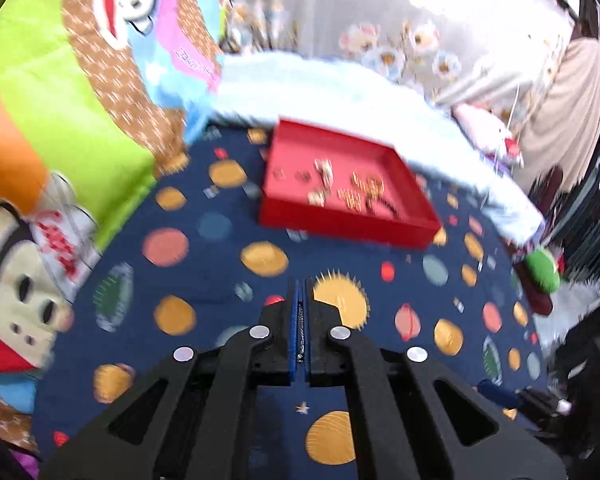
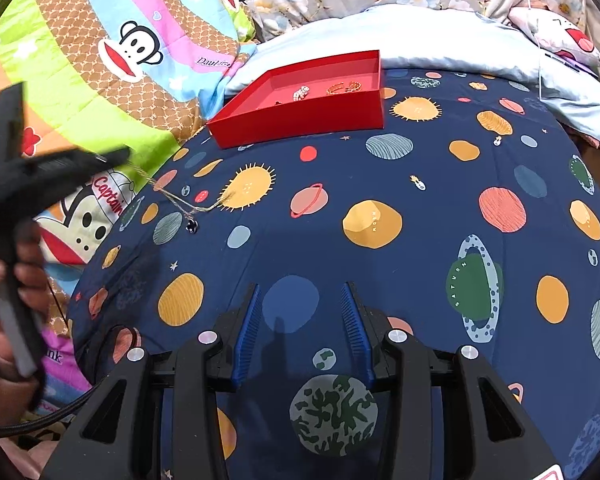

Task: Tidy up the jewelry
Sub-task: 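Lift the clover chain with the left tool and carry it toward the red tray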

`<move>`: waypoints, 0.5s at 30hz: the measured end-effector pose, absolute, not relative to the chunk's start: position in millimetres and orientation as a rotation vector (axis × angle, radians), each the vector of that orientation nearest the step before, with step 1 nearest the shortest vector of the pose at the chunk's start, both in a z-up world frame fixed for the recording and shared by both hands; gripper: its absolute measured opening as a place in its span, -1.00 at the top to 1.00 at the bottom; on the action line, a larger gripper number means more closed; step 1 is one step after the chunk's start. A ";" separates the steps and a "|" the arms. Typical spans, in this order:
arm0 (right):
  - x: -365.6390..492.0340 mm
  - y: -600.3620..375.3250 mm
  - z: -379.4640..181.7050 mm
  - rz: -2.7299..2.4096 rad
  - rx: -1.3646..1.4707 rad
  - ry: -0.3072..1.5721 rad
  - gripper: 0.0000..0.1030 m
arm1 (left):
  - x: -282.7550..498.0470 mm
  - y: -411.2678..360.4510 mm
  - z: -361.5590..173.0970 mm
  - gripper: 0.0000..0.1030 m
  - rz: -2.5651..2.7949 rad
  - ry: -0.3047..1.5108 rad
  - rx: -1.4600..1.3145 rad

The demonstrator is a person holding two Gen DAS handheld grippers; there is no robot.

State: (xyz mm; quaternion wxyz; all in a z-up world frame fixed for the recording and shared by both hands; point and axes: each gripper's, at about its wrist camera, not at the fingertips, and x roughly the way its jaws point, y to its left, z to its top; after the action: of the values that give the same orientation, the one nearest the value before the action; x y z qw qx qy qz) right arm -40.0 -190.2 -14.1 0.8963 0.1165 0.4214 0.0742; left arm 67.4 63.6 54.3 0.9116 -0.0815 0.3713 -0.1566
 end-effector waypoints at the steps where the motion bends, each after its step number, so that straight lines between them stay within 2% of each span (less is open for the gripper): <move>1: -39.6 -189.8 -14.1 0.156 0.240 0.874 0.21 | 65.7 69.3 61.6 0.99 -0.316 0.751 -0.172; 6: -37.3 -185.4 -13.1 0.171 0.231 0.873 0.21 | 54.0 92.6 86.1 0.99 -0.289 0.707 -0.201; 15: -40.2 -181.9 -13.8 0.187 0.223 0.878 0.21 | 36.9 106.0 98.2 0.99 -0.272 0.688 -0.211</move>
State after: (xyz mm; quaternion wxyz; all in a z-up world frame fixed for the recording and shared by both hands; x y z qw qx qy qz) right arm -40.2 -181.9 -13.8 0.8950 0.1077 0.4233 0.0903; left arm 36.9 106.0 98.2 0.9270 -0.1028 0.3355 -0.1329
